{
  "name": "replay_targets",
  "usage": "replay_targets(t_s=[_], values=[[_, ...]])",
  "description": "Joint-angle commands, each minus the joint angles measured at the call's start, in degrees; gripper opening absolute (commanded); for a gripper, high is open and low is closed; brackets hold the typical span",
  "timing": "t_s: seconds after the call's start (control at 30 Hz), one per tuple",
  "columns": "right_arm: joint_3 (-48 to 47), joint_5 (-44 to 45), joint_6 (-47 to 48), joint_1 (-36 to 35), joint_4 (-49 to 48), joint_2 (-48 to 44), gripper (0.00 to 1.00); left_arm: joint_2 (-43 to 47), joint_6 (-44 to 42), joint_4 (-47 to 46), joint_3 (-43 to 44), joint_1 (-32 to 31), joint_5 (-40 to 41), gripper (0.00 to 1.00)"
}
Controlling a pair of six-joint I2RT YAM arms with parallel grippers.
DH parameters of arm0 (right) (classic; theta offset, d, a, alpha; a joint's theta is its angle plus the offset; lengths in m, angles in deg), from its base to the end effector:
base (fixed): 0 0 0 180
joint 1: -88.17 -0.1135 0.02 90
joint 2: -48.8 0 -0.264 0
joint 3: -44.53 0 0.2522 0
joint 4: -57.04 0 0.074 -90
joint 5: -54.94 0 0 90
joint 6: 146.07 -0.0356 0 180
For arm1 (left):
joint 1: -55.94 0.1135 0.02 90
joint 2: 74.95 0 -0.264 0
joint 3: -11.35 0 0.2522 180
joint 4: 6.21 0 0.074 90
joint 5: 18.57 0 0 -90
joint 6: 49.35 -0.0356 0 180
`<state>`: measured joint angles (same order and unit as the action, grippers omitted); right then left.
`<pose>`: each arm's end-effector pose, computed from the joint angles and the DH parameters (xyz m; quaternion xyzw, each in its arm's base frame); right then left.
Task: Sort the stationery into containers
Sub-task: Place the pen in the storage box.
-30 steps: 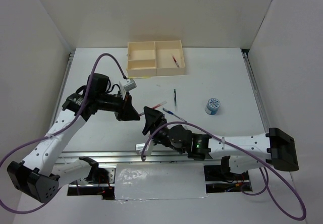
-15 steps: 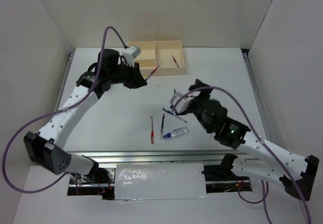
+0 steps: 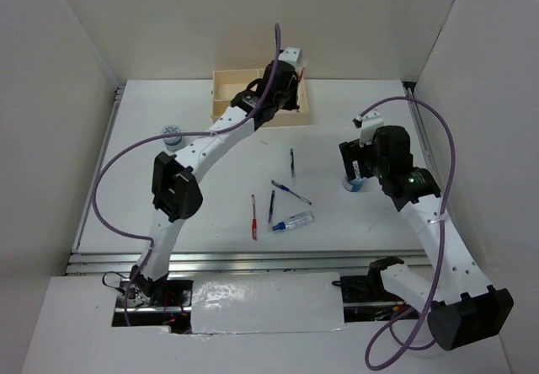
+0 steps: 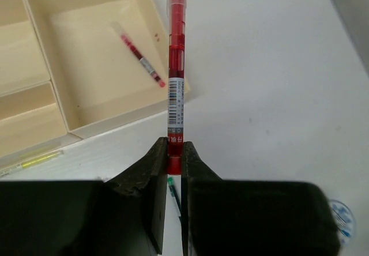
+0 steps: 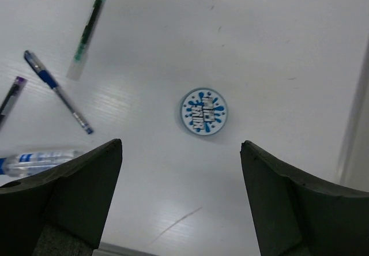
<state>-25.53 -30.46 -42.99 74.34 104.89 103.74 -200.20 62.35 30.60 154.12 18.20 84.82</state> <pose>0.1987 0.0460 0.3362 -0.1854 0.8574 -0.0321 0.4791 0.4126 -0.3089 0.3691 0.0462 0.8115 -0.2023 0.5462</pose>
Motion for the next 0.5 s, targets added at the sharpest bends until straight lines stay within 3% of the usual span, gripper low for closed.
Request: replay_targets(t_s=[0.0,0.17,0.47], values=[[-3.21,-10.65,-9.21,2.92,2.65,1.13,0.89,-3.32,3.0,-7.21,1.51,2.31,7.17,0.0],[-2.25,-13.39,-10.27,3.19,0.99,2.63,0.87,-7.54,1.78,-17.58,0.53,4.6,5.25,0.0],[-1.63,-15.94,-17.38,1.87,-5.6,8.68,0.85,-15.98,-2.18,-22.43,2.12,5.83,5.25,0.07]])
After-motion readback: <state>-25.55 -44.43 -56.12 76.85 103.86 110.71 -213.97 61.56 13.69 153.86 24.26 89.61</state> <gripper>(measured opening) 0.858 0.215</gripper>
